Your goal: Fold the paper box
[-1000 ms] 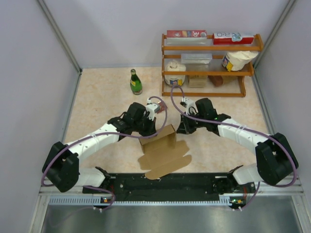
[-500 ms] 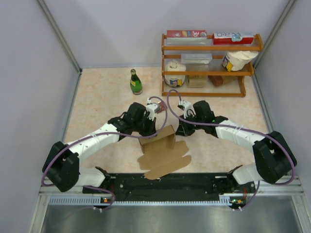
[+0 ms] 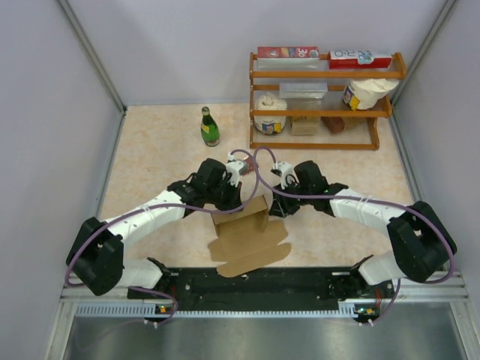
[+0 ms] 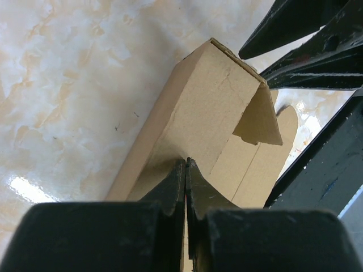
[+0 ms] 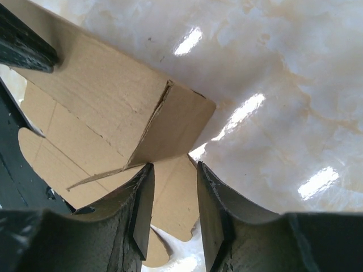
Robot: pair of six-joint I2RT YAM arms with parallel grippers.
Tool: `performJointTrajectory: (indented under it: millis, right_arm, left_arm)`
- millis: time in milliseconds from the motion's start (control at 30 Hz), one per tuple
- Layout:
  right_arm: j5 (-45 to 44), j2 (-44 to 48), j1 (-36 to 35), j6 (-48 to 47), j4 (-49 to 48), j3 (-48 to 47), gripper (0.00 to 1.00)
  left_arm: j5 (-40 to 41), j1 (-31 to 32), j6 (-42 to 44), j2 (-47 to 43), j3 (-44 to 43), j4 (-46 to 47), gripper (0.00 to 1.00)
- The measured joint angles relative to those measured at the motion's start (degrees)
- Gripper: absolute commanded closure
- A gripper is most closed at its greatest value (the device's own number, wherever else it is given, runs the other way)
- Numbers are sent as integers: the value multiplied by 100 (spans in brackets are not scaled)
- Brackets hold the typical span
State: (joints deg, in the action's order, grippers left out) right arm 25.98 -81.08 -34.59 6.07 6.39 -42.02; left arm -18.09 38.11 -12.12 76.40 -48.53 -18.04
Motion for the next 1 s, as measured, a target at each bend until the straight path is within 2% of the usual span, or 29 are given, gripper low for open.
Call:
performJointTrajectory:
  millis: [500,1000]
  right_arm:
    - [0,-4,-310,-17,-367,345,48]
    - [-151,-22,-393,-85,-1508,772,44]
  left_arm:
    - [-11,0,0,15,0,4,100]
    - [-52,0,-22,28,0,2,100]
